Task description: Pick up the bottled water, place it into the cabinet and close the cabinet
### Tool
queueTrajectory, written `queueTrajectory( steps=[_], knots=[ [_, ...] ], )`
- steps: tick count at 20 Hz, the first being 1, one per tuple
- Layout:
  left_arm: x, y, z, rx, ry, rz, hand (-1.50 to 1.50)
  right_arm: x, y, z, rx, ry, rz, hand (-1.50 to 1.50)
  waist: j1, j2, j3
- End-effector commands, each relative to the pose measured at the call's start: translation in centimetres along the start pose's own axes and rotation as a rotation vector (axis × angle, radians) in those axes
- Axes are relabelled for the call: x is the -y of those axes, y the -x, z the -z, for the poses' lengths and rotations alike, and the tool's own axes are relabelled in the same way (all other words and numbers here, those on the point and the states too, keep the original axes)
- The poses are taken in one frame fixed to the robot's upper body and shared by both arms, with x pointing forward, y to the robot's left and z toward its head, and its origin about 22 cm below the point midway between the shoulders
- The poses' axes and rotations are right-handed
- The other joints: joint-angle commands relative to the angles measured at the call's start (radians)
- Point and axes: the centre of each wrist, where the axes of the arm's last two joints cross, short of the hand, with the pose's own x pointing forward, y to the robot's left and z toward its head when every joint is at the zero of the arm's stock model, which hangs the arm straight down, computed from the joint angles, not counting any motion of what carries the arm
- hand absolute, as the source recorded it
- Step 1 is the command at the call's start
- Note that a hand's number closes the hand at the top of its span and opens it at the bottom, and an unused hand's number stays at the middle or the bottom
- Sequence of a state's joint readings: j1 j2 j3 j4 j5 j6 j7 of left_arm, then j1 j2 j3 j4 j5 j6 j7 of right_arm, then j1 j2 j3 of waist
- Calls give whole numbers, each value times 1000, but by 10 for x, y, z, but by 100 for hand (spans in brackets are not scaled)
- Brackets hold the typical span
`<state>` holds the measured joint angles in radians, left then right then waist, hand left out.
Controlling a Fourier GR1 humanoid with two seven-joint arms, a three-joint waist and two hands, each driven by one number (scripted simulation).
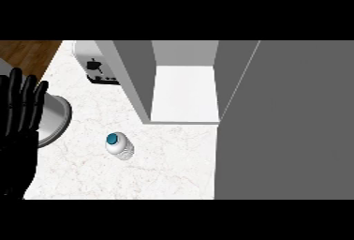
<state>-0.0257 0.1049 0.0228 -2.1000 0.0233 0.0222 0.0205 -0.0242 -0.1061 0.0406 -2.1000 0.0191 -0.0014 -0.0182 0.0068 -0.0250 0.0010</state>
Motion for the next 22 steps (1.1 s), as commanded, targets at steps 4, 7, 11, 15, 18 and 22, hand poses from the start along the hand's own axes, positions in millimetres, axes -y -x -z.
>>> queueTrajectory(
  steps=[4,7,11,15,18,22],
  knots=[
    [-5,4,9,13,76,-35,-150,11,-26,-37,-35,57,6,-150,-15,23,-1],
    [6,33,-2,-184,77,-222,-150,-13,-5,-45,-142,-128,200,-150,-13,26,0],
    [-6,17,0,-222,62,-227,-150,-10,-51,-71,-165,-153,216,-150,-18,20,-1],
    [-16,3,-13,-219,74,-221,-150,-17,-57,-87,-155,-186,218,-150,-13,21,-1],
    [-11,-2,-25,-265,55,-193,-150,-14,-74,-88,-175,-161,213,-150,-12,22,-1],
    [-24,-1,-14,-321,25,-84,-150,-14,-89,-99,-173,-161,248,-150,-21,21,0]
  ],
)
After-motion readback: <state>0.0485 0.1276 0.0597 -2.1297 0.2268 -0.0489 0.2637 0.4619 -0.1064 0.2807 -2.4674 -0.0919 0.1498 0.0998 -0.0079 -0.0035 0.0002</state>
